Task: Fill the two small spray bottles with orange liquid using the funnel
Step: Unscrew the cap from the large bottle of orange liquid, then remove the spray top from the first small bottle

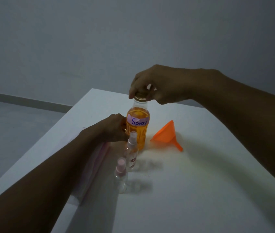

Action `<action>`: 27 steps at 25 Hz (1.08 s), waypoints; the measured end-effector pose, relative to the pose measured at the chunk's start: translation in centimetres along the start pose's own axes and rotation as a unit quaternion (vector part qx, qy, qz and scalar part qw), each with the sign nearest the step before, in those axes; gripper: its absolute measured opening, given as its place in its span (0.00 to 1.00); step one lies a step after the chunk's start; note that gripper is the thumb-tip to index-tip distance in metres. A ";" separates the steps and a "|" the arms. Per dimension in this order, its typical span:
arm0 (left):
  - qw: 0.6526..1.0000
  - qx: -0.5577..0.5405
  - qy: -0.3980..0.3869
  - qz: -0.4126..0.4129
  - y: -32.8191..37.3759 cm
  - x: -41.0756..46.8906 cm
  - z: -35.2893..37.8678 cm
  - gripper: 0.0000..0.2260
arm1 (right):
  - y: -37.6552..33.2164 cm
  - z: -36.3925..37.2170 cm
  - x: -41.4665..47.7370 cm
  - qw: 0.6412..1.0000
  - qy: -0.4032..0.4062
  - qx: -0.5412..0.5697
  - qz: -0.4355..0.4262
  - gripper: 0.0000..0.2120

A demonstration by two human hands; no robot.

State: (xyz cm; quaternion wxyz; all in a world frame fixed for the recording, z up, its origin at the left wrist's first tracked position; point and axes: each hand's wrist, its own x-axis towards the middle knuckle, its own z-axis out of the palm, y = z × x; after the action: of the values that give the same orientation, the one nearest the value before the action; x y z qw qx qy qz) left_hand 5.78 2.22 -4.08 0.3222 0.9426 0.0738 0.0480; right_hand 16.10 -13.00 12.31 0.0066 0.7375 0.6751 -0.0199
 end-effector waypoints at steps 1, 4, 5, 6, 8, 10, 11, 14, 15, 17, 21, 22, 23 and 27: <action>1.000 0.007 0.002 0.003 0.0 0.0 0.0 0.10 | -0.1 -0.1 -0.1 1.000 -0.006 0.027 0.007 0.29; 1.000 0.011 0.004 0.006 0.2 -0.2 0.1 0.09 | -0.2 0.2 0.4 0.994 0.007 0.028 0.110 0.35; 1.000 0.008 0.003 0.004 0.3 -0.2 0.0 0.09 | -0.2 0.7 0.8 0.990 0.025 0.007 0.138 0.36; 1.000 0.006 0.000 0.004 0.4 -0.3 -0.1 0.09 | -0.4 1.0 1.1 0.989 0.041 -0.008 0.143 0.36; 1.000 0.013 -0.007 0.002 0.7 -0.3 -0.2 0.10 | -0.3 1.4 1.2 0.993 0.049 -0.006 0.112 0.26; 1.000 0.021 -0.010 -0.007 0.9 -0.3 -0.3 0.10 | -0.3 0.7 0.4 0.995 0.072 0.013 0.071 0.11; 1.000 0.021 -0.012 -0.011 0.9 -0.2 -0.3 0.10 | -0.2 0.3 -0.1 0.993 0.100 0.034 0.056 0.14; 0.999 0.021 -0.023 -0.026 1.0 -0.2 -0.1 0.12 | 0.3 1.2 -2.6 0.962 0.240 0.115 0.062 0.20; 0.999 0.027 -0.024 -0.029 1.0 -0.2 -0.2 0.12 | 0.3 2.2 -3.4 0.950 0.276 0.125 0.077 0.20; 0.998 0.049 -0.027 -0.037 1.0 0.1 -0.3 0.12 | 0.7 5.3 -5.0 0.927 0.327 0.137 0.120 0.20; 0.996 0.053 -0.041 -0.052 1.8 -0.1 -0.6 0.10 | -0.3 13.2 -8.2 0.853 0.370 0.281 0.238 0.17; 0.995 0.063 -0.052 -0.060 2.0 -0.4 -0.9 0.11 | -0.9 15.3 -9.0 0.840 0.365 0.300 0.267 0.17; 0.992 0.077 -0.063 -0.071 2.0 -0.7 -1.5 0.14 | -1.5 17.1 -9.6 0.837 0.350 0.302 0.292 0.16; 0.985 0.144 -0.023 -0.093 2.5 -4.0 -4.8 0.17 | -2.5 22.1 -10.4 0.847 0.301 0.288 0.330 0.14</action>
State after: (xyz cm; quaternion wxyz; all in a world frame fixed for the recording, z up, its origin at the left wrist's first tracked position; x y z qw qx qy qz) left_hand 1.42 2.48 1.01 0.1883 0.9689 0.1600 -0.0152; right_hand 12.27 -23.97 -9.32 -0.4035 0.8554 0.3246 0.0132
